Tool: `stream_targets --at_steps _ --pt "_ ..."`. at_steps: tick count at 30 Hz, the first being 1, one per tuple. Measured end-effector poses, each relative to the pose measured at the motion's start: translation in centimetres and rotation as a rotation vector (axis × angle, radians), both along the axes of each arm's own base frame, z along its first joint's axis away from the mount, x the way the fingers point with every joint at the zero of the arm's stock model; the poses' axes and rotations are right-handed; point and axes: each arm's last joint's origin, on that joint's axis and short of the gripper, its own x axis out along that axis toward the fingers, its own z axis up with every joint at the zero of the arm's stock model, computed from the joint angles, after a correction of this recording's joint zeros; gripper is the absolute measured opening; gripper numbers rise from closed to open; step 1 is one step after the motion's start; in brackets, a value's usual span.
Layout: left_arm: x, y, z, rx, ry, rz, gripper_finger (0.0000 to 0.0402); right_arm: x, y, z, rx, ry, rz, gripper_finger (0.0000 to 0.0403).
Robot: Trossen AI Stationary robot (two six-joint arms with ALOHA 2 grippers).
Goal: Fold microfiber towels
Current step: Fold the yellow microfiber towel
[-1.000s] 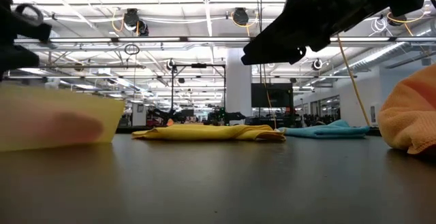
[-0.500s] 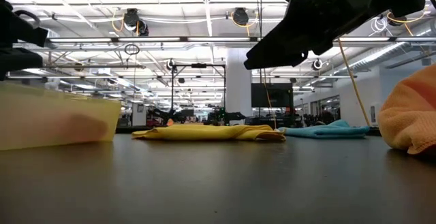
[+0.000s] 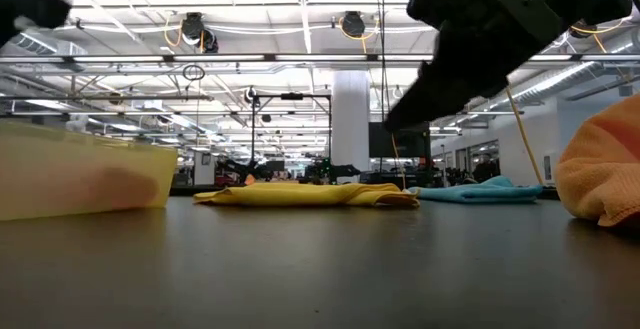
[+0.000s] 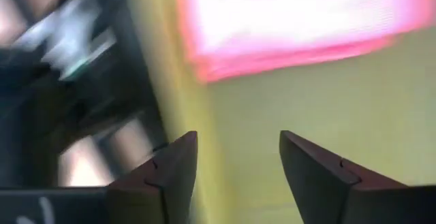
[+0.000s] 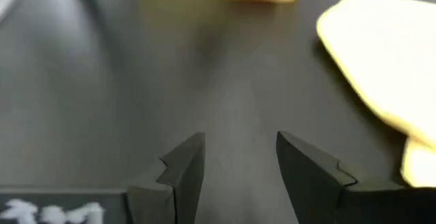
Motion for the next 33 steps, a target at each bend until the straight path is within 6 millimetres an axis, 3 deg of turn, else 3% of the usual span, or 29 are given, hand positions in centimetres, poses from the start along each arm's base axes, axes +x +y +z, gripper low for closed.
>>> stream_targets --at_steps 6,11,16,20,27,33 --pt "4.9 -1.3 2.2 0.143 -0.51 -0.375 0.0214 -1.1 -0.7 1.3 -0.048 0.016 -0.075 0.0173" --pt "10.9 -0.8 1.9 0.287 -0.691 -0.641 0.0214 -2.6 -1.5 2.5 -0.105 0.054 -0.168 0.0173" --pt "17.5 2.0 -0.8 0.355 -0.772 -0.738 0.0214 -4.1 -2.3 1.6 -0.112 0.068 -0.22 0.0173" --pt "21.3 4.9 -3.8 0.424 -0.813 -0.768 0.0214 -5.4 -3.0 -0.1 -0.108 0.117 -0.254 0.0173" --pt "25.3 8.2 -9.1 0.526 -0.843 -1.004 0.0214 -6.8 -3.7 -0.9 -0.101 0.094 -0.285 0.0173" --pt "29.0 9.4 -11.6 0.632 -0.756 -1.142 0.0213 -8.0 -4.2 0.2 -0.131 0.02 -0.246 0.0173"
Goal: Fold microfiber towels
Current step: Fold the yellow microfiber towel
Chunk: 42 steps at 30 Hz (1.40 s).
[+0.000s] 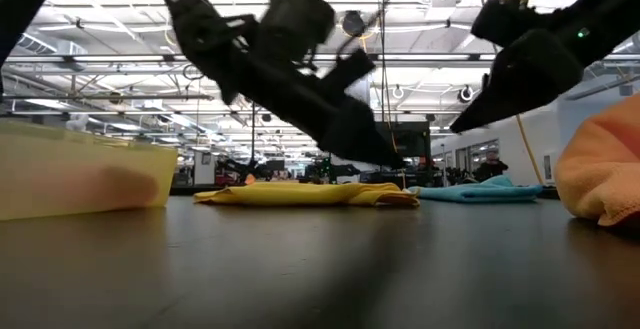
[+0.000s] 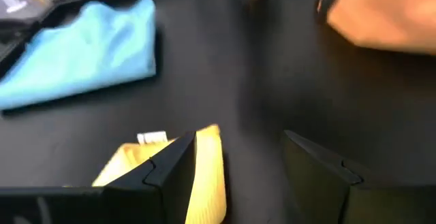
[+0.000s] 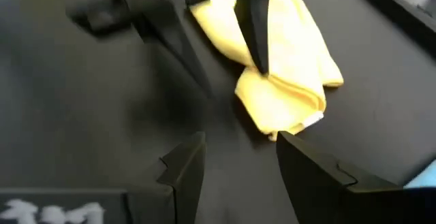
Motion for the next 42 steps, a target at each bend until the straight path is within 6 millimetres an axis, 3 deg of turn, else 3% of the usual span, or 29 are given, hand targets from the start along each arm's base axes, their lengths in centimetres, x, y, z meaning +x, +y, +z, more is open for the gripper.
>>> stream_targets --at_steps 3,10,16,20,22,27,36,40,42 --pt "1.9 0.5 -0.5 0.05 0.067 0.032 0.0213 -0.6 -0.2 0.5 0.003 -0.053 0.015 0.0173" --pt "3.7 2.5 -1.6 0.077 0.241 0.096 0.0195 -2.1 -0.8 1.1 -0.007 -0.192 0.063 0.0173" --pt "3.7 3.0 -2.1 0.055 0.26 0.143 0.0108 -3.6 -1.3 1.2 0.008 -0.3 0.075 0.0173" --pt "3.1 2.5 -0.6 0.098 0.297 0.151 0.0022 -4.2 -1.6 0.8 0.033 -0.362 0.072 0.0173" --pt "2.7 1.9 0.8 0.104 0.303 0.145 0.0011 -4.4 -1.7 0.5 0.051 -0.384 0.066 0.0173" --pt "1.2 -0.8 7.1 0.054 0.216 0.11 0.0011 -4.7 -1.7 -0.8 0.086 -0.359 0.051 0.0173" --pt "-5.1 -5.1 20.7 0.086 -0.123 -0.042 0.0015 -4.1 -0.2 -0.5 0.158 -0.44 0.125 0.0173" --pt "-7.5 -5.8 24.0 0.1 -0.224 -0.084 0.0006 -4.0 0.3 -0.3 0.159 -0.473 0.153 0.0173" --pt "-7.8 -6.0 23.8 0.094 -0.219 -0.095 0.001 -4.0 0.3 -0.3 0.159 -0.473 0.156 0.0173"
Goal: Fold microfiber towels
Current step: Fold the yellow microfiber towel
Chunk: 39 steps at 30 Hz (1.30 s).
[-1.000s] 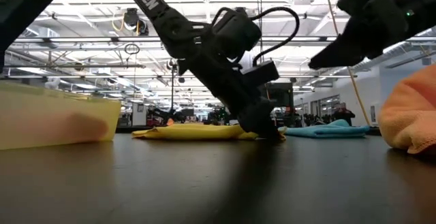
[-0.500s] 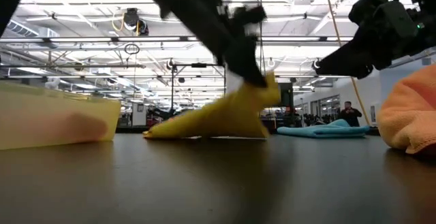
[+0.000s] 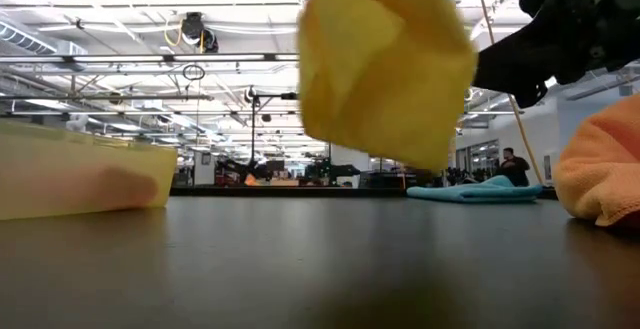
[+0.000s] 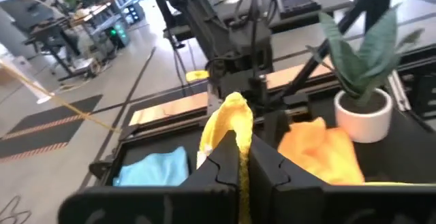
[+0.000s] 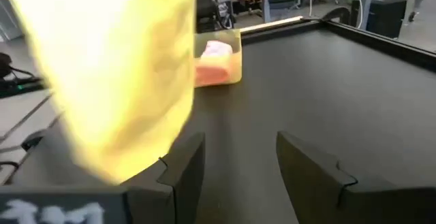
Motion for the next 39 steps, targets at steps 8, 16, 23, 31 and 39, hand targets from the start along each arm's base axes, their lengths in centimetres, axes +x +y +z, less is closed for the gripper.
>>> stream_targets --at_steps 8,16,23,31,39 --pt "1.3 2.5 -2.1 0.1 0.023 0.251 0.0007 0.0 0.0 0.0 0.002 -0.001 0.001 0.0173" --pt "1.3 0.0 -3.0 0.062 0.088 0.039 0.002 0.0 0.0 0.0 -0.002 0.003 0.001 0.0173" --pt "3.0 -5.0 -12.1 0.038 0.486 -0.029 0.0005 0.0 0.0 0.0 0.0 0.004 0.001 0.0173" --pt "3.5 -6.0 -19.7 0.04 0.791 0.03 0.0088 0.0 0.0 0.0 0.008 -0.001 0.0 0.0173" --pt "3.1 -5.9 -19.7 -0.094 0.871 -0.045 0.0208 0.0 0.0 -0.1 0.008 0.003 0.0 0.0173"
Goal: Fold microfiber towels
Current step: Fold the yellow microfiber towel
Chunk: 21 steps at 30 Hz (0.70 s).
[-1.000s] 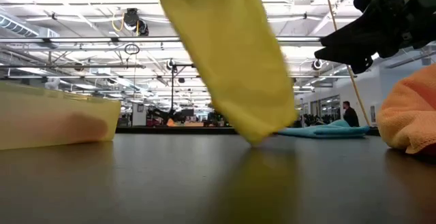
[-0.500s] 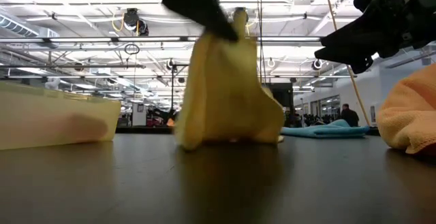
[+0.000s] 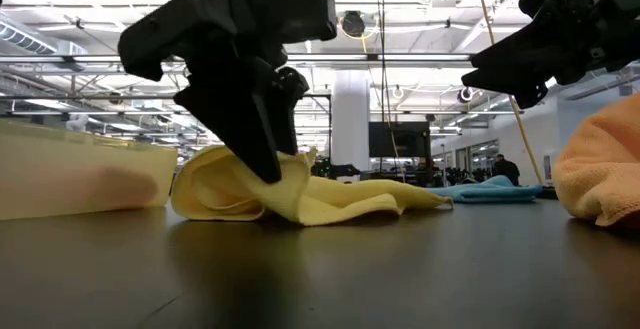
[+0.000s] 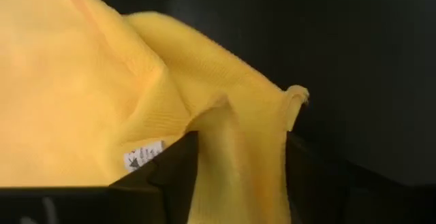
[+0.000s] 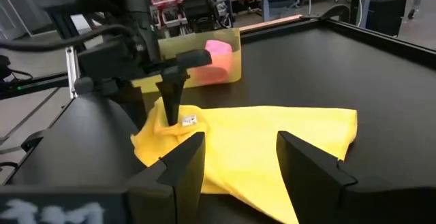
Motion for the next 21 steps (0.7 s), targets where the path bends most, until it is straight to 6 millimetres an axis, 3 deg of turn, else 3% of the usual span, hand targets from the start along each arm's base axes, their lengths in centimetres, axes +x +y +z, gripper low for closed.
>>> stream_targets --at_steps 5,14,21 --pt "0.0 -0.1 0.4 0.0 -0.024 0.024 0.0226 0.0 0.0 0.0 -0.001 0.003 0.0 0.0173" --pt "-0.6 -1.6 0.8 -0.039 -0.034 0.079 0.0196 0.0 0.0 0.0 -0.001 0.002 0.0 0.0173" --pt "-2.2 -2.9 3.1 0.031 -0.092 0.088 0.0193 0.0 0.0 0.0 0.001 0.002 -0.001 0.0173"
